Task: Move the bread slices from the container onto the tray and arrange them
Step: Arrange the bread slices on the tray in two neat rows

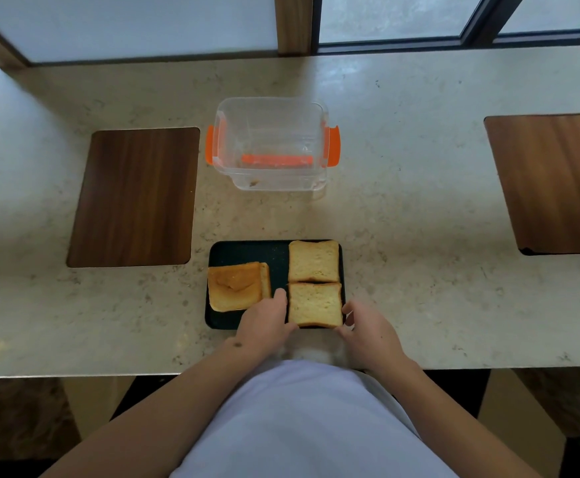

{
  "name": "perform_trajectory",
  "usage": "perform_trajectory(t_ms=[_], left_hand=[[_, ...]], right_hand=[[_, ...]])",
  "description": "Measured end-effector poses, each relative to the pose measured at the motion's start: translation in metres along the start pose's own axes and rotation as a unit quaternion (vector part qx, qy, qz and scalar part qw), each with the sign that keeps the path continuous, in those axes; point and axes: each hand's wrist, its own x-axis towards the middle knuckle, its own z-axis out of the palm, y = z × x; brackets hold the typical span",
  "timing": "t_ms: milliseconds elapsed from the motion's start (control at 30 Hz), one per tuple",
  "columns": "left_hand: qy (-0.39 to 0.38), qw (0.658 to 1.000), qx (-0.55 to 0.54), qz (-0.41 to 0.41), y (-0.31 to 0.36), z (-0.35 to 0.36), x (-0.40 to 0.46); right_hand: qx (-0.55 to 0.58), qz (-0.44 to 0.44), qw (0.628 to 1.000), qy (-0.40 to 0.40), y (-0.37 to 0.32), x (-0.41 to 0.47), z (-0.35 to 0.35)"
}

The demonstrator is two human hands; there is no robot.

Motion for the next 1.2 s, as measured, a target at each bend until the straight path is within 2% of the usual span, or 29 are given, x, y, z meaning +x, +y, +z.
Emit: perform_trajectory(t_ms=[200, 433, 667, 733, 967, 1100, 1200], left_hand=[[0.010, 1.000, -0.019, 0.002, -0.004, 0.003, 0.001], [-0.017, 0.997, -0.069, -0.010, -0.006, 0.008, 0.003], [-0.052, 0.992, -0.106, -0.049, -0.002, 0.006, 0.009], [-0.064, 0.989, -0.123, -0.051, 0.001, 0.005, 0.010], [-0.089, 0.984, -0.148, -0.038, 0.002, 0.005, 0.009], [-0.086, 0.988, -0.125, -0.008, -0.001, 0.001, 0.007], [-0.077, 0.986, -0.146, -0.001, -0.012, -0.007, 0.001]], right_hand=[[0.022, -0.013, 1.000, -0.002, 0.003, 0.003, 0.002], [0.074, 0.032, 0.997, 0.000, 0.002, 0.006, 0.002], [0.209, 0.133, 0.964, -0.100, -0.003, 0.015, -0.007], [0.226, 0.140, 0.959, -0.103, -0.003, 0.016, -0.008], [0.191, 0.139, 0.969, -0.068, 0.003, 0.021, 0.001], [0.165, 0.142, 0.973, -0.080, 0.002, 0.026, 0.001], [0.051, 0.117, 0.988, -0.088, -0.004, 0.028, -0.007]])
